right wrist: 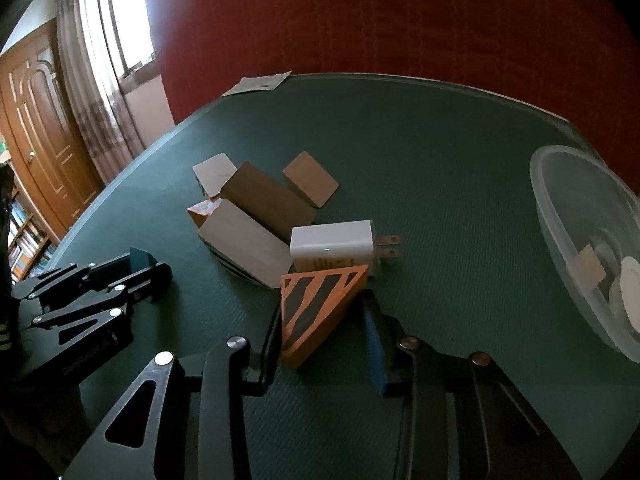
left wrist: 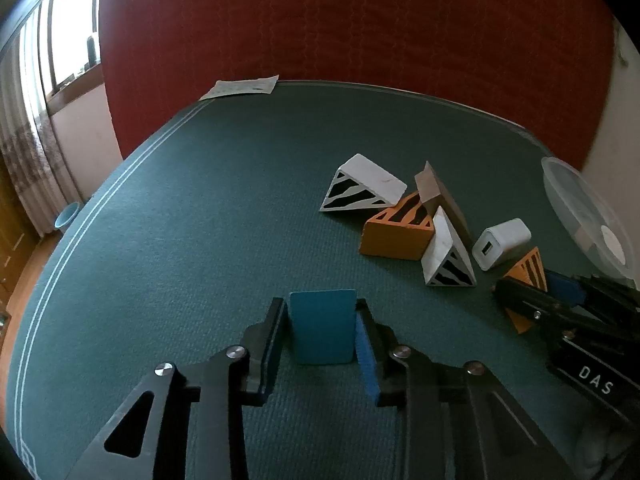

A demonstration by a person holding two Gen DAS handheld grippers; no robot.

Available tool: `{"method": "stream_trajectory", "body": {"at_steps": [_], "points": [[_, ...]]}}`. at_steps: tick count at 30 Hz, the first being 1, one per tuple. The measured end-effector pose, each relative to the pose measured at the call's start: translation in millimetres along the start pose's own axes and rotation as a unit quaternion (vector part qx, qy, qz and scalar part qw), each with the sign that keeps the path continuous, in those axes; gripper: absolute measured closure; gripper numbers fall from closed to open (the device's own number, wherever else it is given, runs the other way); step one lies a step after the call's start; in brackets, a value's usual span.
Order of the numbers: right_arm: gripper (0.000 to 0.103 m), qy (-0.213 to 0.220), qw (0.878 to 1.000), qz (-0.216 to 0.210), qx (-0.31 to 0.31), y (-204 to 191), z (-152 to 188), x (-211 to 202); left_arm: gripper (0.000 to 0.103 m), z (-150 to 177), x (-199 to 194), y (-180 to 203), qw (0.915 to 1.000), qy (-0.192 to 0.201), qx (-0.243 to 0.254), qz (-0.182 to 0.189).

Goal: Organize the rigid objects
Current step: 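Carry the orange triangle into the bowl and open the right tool while the left tool carries the blue block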

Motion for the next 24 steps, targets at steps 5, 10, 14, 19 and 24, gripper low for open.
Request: {"method": "stream_trajectory", "body": {"at_steps": [5, 10, 14, 19, 24], "points": [[0.067, 0.004, 1.0, -0.006, 0.008, 3.0, 1.8, -3.8, 0.071, 0.1, -0.2, -0.8, 1.0, 0.001, 0.0, -0.004], [0.068, 0.007, 1.0, -0.012, 0.017, 5.9, 2.8, -7.2, 0.071, 0.3, -1.2, -3.0, 1.0, 0.001, -0.002, -0.005], [0.068, 0.012, 0.999, -0.016, 0.029, 11.7, 2.2, -13.0, 0.071, 0.2, -2.4, -5.3, 1.0, -0.001, -0.006, 0.0], [0.068, 0.019, 0.998, -0.02, 0.049, 21.7, 2.6, -22.3, 0.071, -0.1, -7.2, -18.9, 0.9996, -0.003, -0.023, 0.012], [0.068, 0.026, 0.997, -0.024, 0.063, 29.5, 3.3, -30.9, 0.071, 1.1, -14.6, -31.6, 0.9993, 0.001, -0.035, 0.014]]}}
Point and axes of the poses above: each gripper's, at about its wrist camera, not at the fingertips, and x roughly the way its jaws point, y to its right, z to its underside, the point moved 4 cm from there along x, roughly the way its jaws point, and after that the axes turned 7 degrees about z, right-handed, at the moved point
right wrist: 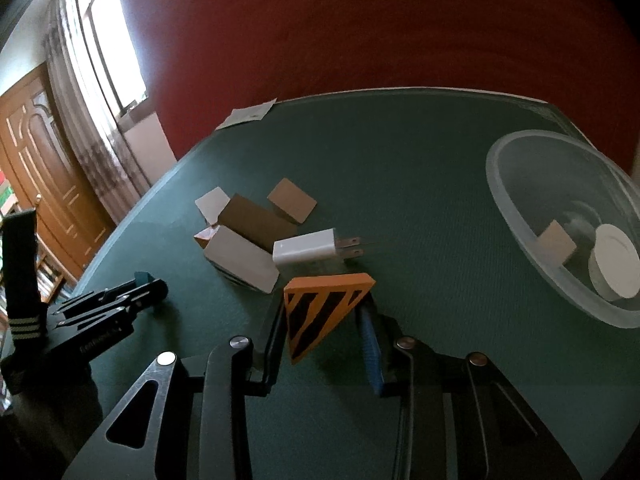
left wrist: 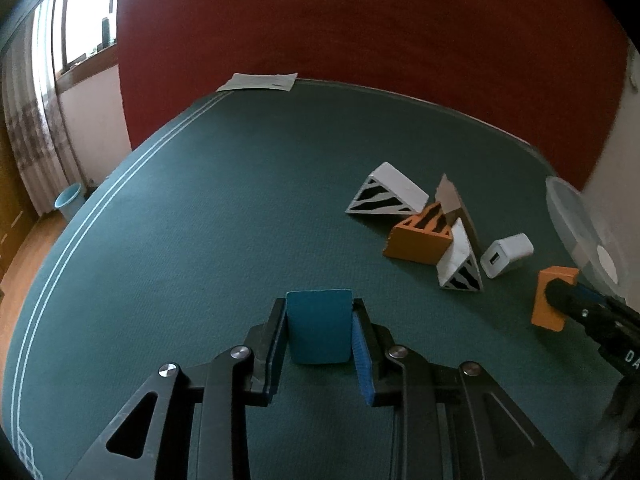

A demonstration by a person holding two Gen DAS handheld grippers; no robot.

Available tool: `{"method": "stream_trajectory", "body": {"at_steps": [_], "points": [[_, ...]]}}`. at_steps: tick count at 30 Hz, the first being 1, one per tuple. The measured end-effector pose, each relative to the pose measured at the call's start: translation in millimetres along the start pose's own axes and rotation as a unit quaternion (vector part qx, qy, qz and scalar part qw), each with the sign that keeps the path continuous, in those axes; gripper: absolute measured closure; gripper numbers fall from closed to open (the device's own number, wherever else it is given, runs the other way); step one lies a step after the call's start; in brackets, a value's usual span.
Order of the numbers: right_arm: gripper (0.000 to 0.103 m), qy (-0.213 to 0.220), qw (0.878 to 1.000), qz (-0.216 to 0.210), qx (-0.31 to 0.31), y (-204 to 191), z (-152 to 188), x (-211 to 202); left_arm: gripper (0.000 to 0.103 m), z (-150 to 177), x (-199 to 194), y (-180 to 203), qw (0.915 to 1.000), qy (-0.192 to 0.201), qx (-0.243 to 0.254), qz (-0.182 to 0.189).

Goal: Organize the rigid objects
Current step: 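Carry the orange triangle into the bowl and open the right tool while the left tool carries the blue block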

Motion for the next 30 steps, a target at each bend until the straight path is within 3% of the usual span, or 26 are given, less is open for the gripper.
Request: {"method": "stream_trajectory", "body": {"at_steps": [15, 30], "points": [[0.068, 0.021, 0.999, 0.013, 0.032, 35.1, -4.2, -26.6, 0.071, -6.8, -7.9, 11.0, 0.9999, 0.007, 0.014, -0.004], [0.068, 0.057, 0.992, 0.063, 0.091, 113.9, -6.8, -64.4, 0.071, -27.5, -20.7, 83.7, 0.9964, 0.03, 0.074, 0.029]]}}
Point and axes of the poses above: each gripper's, at about its wrist camera, not at the fingertips, and x roughly the way its jaws point, y to its right, z to its underside, the point moved 4 cm from there along x, roughly the way its jaws point, and after that the axes turned 7 degrees about z, right-handed, at the moved point
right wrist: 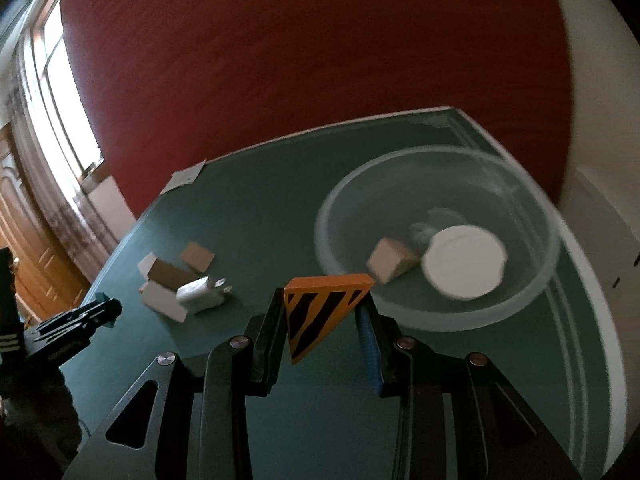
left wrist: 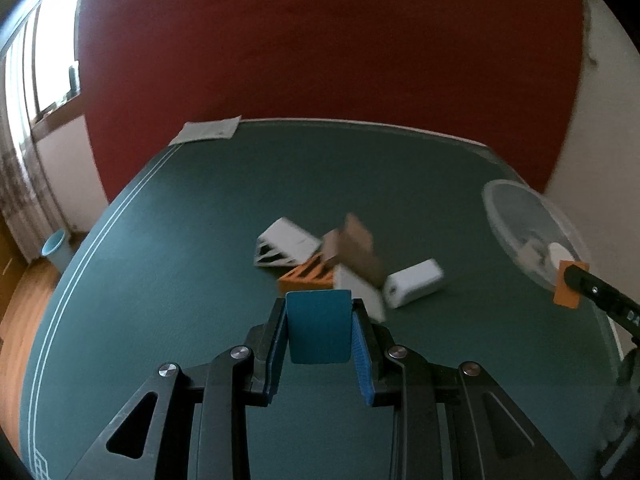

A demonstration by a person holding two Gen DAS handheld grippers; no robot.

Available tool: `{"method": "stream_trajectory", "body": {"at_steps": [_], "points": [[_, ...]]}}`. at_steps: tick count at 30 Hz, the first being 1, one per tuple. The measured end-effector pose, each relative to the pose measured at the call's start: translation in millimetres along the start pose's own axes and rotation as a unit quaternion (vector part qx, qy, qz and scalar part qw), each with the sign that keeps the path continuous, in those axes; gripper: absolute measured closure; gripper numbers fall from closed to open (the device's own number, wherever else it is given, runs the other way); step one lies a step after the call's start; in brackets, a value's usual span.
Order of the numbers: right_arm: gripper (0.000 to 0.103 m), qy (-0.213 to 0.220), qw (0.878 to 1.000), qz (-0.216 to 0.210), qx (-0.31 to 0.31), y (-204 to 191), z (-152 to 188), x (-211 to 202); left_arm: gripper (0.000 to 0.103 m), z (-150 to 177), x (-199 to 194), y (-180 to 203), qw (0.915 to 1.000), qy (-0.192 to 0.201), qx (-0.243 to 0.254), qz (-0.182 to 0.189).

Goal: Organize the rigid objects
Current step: 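Carry the orange triangle into the bowl and open the right tool while the left tool carries the blue block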

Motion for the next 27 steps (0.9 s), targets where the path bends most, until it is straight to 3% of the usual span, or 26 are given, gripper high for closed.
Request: {"method": "stream_trajectory", "body": {"at_steps": [14, 18, 27], "points": [[0.067, 0.046, 0.995, 0.077, 0.05, 72.0, -27.0, -4.7, 0.071, -26.9, -0.2, 74.0, 0.9969, 0.017, 0.058, 0.05], [0.051, 0.045, 0.993, 0.09, 0.064, 86.3, -25.0, 3.4, 0.071, -34.7, 3.0, 93.2, 0.9953, 0.018, 0.068, 0.066], [0.051, 0.076, 0.987, 0.127, 0.065, 89.5, -20.5, -4.6, 0.071, -49.7, 14.8, 140.4, 0.9899, 0.019, 0.096, 0.103]]}}
Point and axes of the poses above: each gripper's, at about its wrist camera, not at the fingertips, and x roughly the way its jaws point, y to its right, z to its underside, the point moved 4 cm from there along x, roughly the way its jaws point, and after that the axes turned 7 degrees about z, right-handed, at the moved point
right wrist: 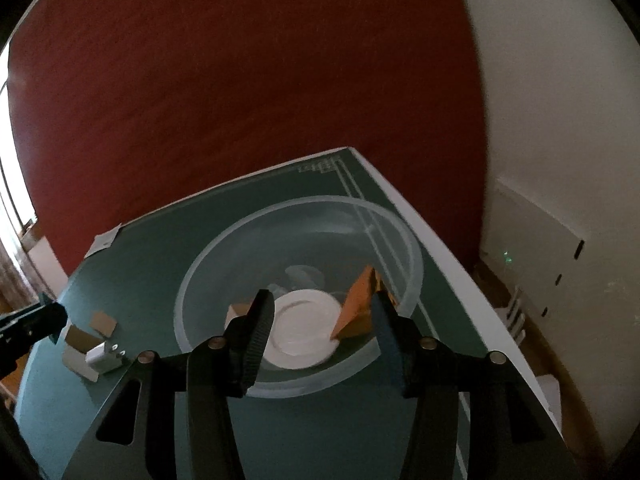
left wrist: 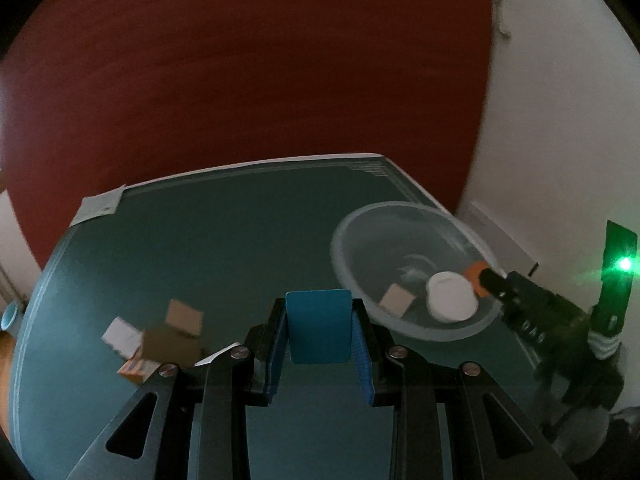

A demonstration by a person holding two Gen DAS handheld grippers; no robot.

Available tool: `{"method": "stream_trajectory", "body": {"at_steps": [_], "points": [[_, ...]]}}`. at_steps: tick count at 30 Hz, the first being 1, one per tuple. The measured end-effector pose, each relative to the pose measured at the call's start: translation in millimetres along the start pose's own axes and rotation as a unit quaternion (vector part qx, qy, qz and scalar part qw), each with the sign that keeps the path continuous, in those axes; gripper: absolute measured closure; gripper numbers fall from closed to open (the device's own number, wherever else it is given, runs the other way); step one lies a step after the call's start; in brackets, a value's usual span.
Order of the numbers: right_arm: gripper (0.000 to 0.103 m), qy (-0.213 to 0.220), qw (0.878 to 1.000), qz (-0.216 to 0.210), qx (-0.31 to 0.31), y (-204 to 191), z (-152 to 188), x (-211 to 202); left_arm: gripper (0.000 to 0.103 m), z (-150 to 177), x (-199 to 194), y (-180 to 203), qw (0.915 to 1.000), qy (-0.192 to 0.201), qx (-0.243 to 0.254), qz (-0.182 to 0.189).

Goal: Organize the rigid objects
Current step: 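Carry the orange triangle into the bowl and open the right tool while the left tool carries the blue block, then lower the blue square block into the bowl and open the left tool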

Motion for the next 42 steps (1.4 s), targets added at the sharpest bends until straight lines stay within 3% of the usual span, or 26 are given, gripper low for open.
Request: {"method": "stream_trajectory", "body": {"at_steps": [6, 12, 28, 30, 32, 37, 42], "points": [[0.051, 0.02, 0.999, 0.043, 0.02, 9.1, 1.2, -3.4, 0.071, -10.7, 20.7, 24.4, 0.9994, -0.008, 0.015, 0.03], [0.051, 0.033, 0.996, 0.078, 0.041, 24.2, 2.0, -1.4, 0.071, -20.8, 46.9, 43.6, 0.9985, -0.021, 0.034, 0.037], [0.051, 0.046, 0.991, 0.099, 0.082, 42.8, -5.0, -5.0, 0.07, -29.3, 96.2, 56.8, 0.9974, -0.047, 0.037, 0.039], [0.051, 0.047, 0.99, 0.1, 0.085, 43.7, -5.1, -5.4, 0.053, -28.5, 98.5, 53.9, 0.9976, -0.049, 0.031, 0.038], [0.051, 0.046, 0.99, 0.1, 0.087, 44.7, -5.4, -4.5, 0.024, -28.7, 96.6, 49.7, 0.9984, -0.04, 0.025, 0.029], [0.044, 0.048, 0.99, 0.101, 0.088, 45.3, -6.1, -3.9, 0.009, -28.3, 88.6, 43.2, 0.9991, -0.031, 0.019, 0.02], [0.043, 0.049, 0.99, 0.101, 0.089, 45.6, -5.1, -2.3, 0.001, -28.3, 80.5, 37.0, 0.9996, -0.017, 0.023, -0.005]]}}
Point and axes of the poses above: each gripper's, at about its wrist camera, not at the fingertips, and x roughly the way its jaws point, y to its right, z to its underside, the point moved 4 cm from there along x, roughly the way its jaws point, and after that the axes turned 7 degrees about z, right-handed, at the moved point
